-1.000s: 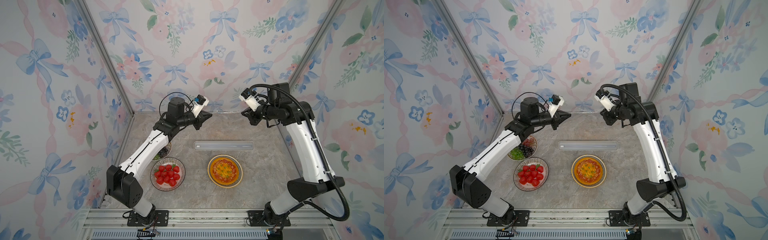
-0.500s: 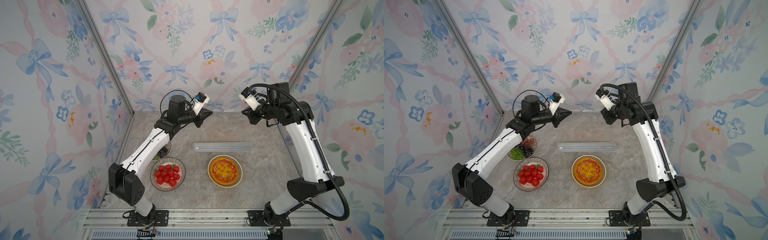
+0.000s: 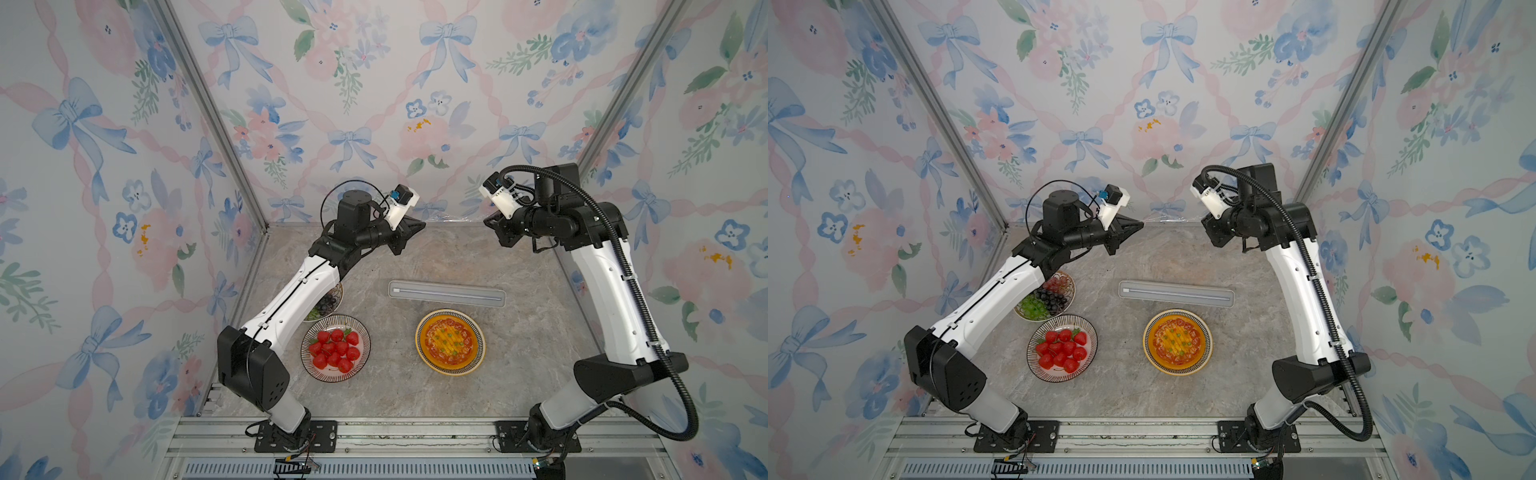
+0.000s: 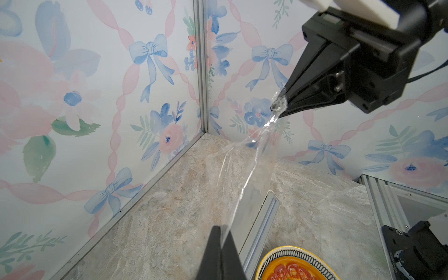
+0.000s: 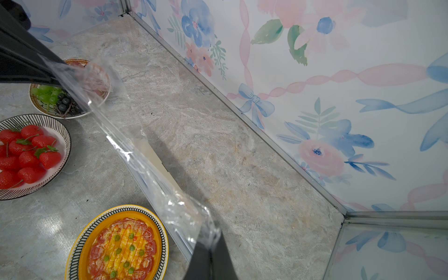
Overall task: Wrap the plate with plastic wrap
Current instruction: Pull the plastic wrap from the plastic wrap cutting box.
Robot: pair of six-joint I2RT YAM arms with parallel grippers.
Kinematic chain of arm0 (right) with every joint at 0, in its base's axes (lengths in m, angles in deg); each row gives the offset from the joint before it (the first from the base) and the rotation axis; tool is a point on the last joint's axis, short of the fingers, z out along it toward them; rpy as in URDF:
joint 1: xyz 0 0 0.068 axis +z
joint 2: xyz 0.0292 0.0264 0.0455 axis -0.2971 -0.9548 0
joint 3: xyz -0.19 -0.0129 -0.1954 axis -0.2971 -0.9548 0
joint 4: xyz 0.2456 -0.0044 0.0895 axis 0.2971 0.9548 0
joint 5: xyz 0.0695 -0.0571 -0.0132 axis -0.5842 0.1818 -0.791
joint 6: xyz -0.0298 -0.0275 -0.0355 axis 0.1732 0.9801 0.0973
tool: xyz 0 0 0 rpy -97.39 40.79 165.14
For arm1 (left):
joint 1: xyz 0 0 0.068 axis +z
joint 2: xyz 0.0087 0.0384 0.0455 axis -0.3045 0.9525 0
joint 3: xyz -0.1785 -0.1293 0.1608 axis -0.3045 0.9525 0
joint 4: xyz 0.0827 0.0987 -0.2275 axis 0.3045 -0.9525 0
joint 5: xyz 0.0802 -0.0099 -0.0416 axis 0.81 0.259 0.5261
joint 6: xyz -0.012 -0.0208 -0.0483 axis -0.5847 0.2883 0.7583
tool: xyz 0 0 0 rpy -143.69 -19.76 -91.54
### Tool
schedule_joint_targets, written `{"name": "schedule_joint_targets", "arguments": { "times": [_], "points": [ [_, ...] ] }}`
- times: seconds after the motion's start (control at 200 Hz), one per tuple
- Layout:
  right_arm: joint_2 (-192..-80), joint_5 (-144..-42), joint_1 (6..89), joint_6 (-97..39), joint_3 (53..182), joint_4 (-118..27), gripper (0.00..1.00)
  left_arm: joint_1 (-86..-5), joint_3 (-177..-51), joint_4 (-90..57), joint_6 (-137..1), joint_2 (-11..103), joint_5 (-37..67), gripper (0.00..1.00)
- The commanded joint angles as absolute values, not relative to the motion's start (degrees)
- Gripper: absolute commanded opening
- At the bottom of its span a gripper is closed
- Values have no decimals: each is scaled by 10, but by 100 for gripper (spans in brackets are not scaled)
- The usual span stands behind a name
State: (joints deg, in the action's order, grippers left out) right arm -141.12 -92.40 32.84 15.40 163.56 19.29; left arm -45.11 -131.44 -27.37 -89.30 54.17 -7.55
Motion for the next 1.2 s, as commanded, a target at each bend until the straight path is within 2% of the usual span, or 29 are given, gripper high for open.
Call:
{"name": "schedule_joint_targets", "arguments": {
  "times": [0.0, 0.69, 1.03, 1.195],
  "points": [
    [-1410, -899, 329, 138, 1650, 165, 0, -448, -1328, -264, -888, 536, -66, 0],
    [-1436, -874, 333, 124, 1615, 134, 0, -444, -1359, -264, -894, 593, -62, 0],
    [-1302, -867, 369, 96, 1439, 107, 0, -451, -1258, -264, -905, 492, -73, 0],
    [-1229, -814, 418, 22, 1322, 108, 0, -484, -1158, -263, -901, 438, -56, 0]
  ]
}}
